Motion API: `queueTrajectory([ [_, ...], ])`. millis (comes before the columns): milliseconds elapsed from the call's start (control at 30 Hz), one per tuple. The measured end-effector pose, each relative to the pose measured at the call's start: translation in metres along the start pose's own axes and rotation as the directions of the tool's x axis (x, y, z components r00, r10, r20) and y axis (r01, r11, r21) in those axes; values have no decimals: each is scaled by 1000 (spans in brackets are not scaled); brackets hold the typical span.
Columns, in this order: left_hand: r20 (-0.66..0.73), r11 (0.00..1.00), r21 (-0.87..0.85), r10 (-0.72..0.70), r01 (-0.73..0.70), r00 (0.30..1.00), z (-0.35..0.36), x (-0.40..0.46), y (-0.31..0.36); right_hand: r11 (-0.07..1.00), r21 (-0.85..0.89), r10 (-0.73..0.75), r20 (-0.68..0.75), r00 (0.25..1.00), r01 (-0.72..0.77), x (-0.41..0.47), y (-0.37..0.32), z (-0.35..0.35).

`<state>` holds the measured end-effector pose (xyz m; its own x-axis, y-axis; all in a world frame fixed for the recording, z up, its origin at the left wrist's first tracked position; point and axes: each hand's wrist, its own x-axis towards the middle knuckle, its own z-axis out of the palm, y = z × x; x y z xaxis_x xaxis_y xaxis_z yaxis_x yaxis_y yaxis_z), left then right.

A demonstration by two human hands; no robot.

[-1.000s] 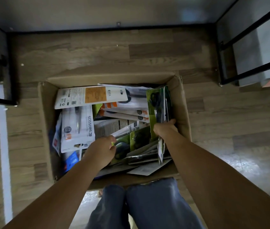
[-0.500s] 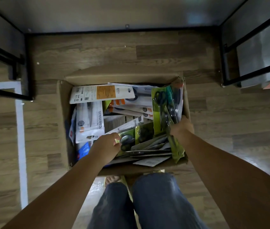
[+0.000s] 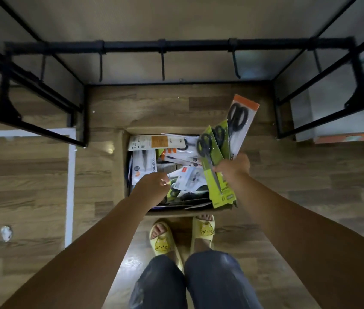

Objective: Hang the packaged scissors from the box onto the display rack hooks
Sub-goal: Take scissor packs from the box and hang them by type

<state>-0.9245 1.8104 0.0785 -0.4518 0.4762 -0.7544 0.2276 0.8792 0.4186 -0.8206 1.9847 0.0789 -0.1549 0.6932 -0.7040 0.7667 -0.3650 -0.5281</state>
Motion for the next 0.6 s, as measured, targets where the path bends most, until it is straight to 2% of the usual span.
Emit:
queueTrajectory([
  [233, -123, 994, -109, 12, -25, 992, -82, -83, 48, 962, 268, -81, 69, 994, 59, -114, -65, -51],
  [467, -198, 993, 41, 118, -112, 973, -159, -169, 75, 884, 381, -336, 118, 934, 270, -214, -134, -102],
  [600, -180, 983, 177, 89, -57, 980, -203, -209, 87, 792, 482, -490, 137, 861, 374, -259, -175, -125],
])
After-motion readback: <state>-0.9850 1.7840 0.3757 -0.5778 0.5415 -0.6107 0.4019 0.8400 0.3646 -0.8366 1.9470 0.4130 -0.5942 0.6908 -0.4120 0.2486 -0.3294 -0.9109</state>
